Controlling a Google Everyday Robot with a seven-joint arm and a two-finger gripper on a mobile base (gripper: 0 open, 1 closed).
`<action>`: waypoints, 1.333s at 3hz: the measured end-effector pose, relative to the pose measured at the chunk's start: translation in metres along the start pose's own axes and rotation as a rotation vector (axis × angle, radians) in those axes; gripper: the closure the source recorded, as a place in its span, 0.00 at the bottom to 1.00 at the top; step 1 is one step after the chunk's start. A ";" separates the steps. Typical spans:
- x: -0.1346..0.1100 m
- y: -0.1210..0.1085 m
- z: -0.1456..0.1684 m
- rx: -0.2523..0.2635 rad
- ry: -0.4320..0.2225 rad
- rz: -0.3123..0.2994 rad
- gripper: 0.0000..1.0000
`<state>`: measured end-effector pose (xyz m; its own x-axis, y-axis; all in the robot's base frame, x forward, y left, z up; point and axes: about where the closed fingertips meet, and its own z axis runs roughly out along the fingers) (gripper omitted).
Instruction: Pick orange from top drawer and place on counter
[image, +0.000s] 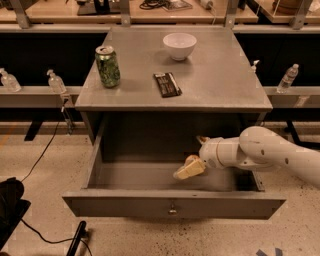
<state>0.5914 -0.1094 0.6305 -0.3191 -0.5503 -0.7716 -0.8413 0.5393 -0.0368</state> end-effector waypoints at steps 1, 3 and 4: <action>0.011 -0.009 0.000 0.026 0.012 0.016 0.03; 0.029 -0.016 0.000 0.014 0.013 0.022 0.47; 0.030 -0.017 -0.002 -0.005 -0.007 0.015 0.72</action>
Offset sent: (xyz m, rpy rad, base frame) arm 0.0055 -0.0354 -0.0278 -0.0373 0.0215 -0.0594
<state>0.5954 -0.1364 0.6088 -0.3286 -0.5373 -0.7767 -0.8386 0.5444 -0.0218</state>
